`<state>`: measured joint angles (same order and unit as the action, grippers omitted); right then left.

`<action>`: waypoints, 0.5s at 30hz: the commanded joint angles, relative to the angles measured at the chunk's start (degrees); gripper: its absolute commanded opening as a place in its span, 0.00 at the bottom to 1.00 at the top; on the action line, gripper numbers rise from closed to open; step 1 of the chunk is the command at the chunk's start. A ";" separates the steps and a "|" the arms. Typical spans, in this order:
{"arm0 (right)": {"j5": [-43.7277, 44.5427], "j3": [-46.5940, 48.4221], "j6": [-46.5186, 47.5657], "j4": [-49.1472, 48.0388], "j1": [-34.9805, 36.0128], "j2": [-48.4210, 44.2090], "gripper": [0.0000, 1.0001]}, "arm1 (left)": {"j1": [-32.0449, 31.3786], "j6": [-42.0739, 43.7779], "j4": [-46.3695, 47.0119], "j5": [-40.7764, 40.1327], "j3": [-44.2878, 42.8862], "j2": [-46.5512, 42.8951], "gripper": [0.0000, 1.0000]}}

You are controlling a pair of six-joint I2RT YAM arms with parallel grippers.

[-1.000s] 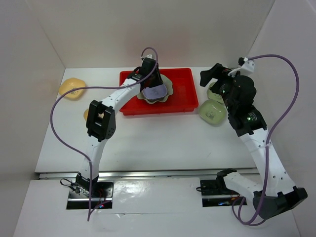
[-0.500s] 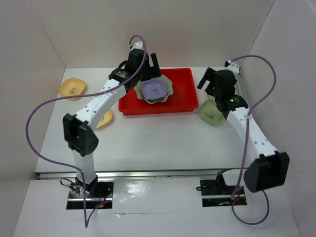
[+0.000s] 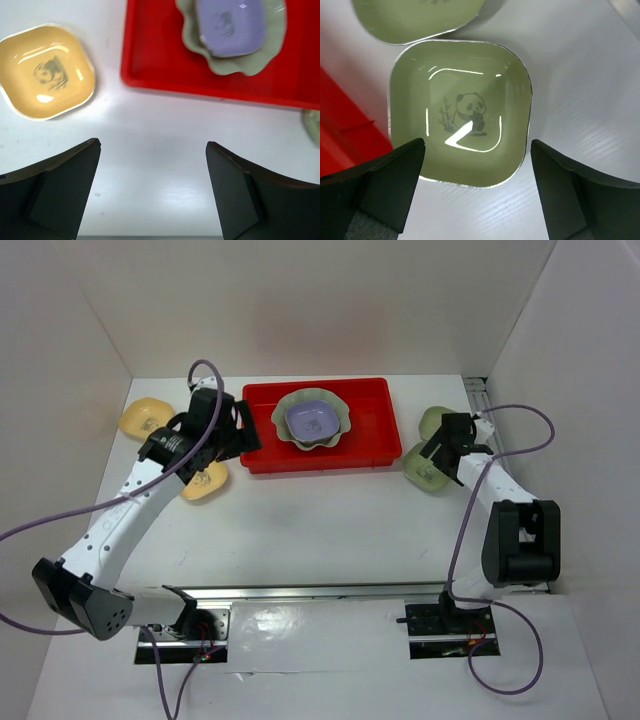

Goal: Place the plates into the plastic bin on the countertop

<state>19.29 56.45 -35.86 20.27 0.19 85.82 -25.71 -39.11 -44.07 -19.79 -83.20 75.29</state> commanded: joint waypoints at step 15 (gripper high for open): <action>-3.64 -4.85 -1.59 -8.84 -3.97 11.12 0.35 | 8.75 5.36 -1.63 4.14 9.63 -8.31 1.00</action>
<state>16.75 52.97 -36.40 15.55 -3.03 96.42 -18.02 -35.90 -47.53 -17.67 -74.24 68.47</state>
